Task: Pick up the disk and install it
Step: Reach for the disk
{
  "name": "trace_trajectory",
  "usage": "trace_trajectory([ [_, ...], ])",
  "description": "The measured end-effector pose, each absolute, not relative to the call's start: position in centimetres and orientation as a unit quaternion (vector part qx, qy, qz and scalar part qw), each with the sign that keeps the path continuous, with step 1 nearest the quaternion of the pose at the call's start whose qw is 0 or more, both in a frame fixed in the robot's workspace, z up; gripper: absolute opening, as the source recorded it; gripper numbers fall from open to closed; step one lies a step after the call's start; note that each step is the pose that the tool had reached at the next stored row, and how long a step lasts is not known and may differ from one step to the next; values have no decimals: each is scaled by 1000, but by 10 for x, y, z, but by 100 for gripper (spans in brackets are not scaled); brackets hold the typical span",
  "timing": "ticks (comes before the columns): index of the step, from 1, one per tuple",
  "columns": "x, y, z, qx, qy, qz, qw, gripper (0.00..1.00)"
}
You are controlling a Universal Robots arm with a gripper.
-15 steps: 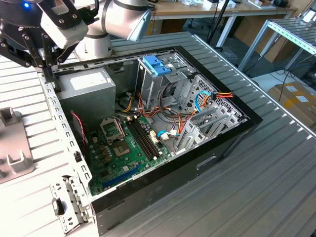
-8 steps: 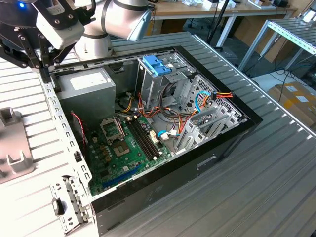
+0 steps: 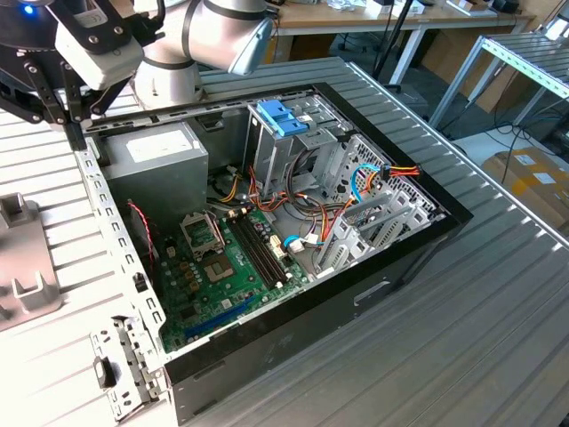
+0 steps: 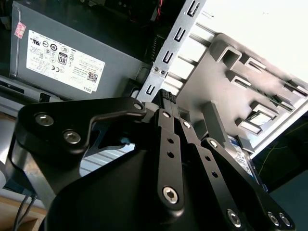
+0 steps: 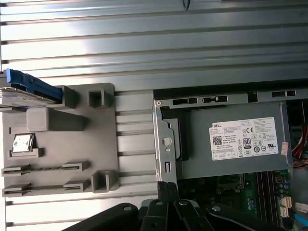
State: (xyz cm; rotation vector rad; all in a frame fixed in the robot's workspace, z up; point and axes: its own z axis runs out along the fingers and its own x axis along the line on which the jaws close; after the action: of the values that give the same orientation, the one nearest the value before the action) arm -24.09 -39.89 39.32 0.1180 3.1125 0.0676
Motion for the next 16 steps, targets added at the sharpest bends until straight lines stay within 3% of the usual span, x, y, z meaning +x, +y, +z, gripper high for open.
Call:
trace_trajectory([
  [16, -255, -399, 393, 38, 999, 22, 13, 11],
])
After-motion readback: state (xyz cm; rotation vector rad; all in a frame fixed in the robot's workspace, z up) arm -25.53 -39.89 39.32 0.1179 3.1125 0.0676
